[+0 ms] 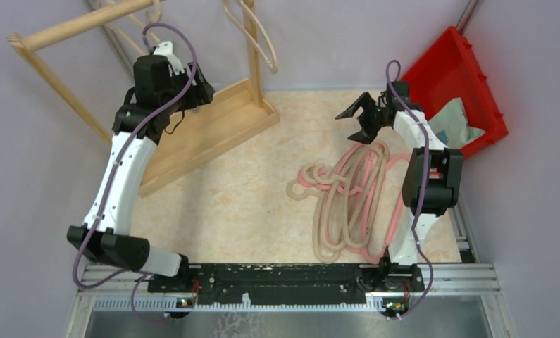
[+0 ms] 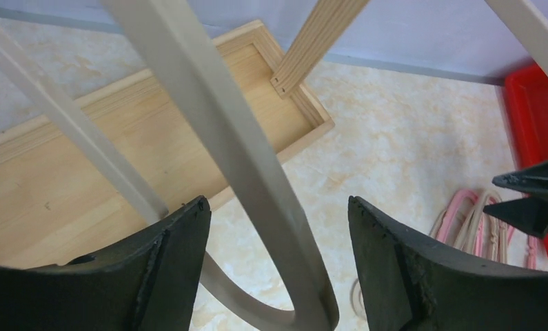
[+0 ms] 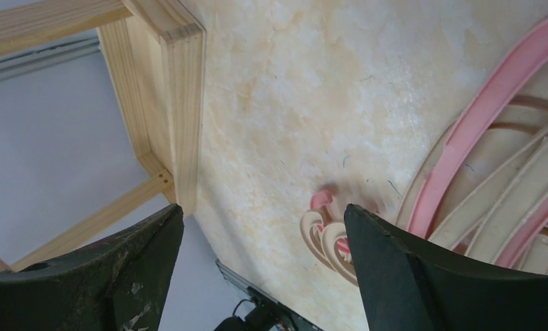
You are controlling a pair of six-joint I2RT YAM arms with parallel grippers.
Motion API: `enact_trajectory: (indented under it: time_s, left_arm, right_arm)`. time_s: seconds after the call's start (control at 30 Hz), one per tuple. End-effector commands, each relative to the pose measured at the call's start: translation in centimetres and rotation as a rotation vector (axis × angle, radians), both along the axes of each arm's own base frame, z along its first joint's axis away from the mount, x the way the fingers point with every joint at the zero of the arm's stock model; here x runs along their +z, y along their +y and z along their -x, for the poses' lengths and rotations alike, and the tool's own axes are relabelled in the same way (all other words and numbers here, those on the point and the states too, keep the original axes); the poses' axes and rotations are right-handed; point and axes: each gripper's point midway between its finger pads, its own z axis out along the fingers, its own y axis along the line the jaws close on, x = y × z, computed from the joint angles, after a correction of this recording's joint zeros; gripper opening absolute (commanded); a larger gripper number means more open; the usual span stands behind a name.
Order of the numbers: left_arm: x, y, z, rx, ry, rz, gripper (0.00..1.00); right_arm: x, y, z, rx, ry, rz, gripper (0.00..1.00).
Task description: Organize the hangers
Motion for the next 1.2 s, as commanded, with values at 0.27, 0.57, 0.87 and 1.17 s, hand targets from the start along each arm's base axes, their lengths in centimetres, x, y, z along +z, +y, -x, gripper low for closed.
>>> enact_trajectory:
  time_s: [0.27,0.57,0.87,1.17]
  left_arm:
    - [3.3,-1.3,3.2,-0.157,-0.248,-0.023,0.97]
    - [5.6,0.7,0.5,-0.041,-0.352,-0.101,1.0]
    - [6.4,4.1,0.4,0.105,-0.388,-0.226,1.0]
    - [5.8,2.8,-0.9,0.069,-0.434,-0.157,1.0]
  right_arm:
    - [0.1,-0.9,1.3,0.02,-0.049,0.081,0.87]
    - [-0.3,-0.6,1.0,0.03,-0.049,0.071,0.87]
    - [-0.7,-0.5,0.8,0.036,-0.046,0.062,0.87]
    - [-0.5,-0.4,0.4,0.038,-0.048,0.054,0.86]
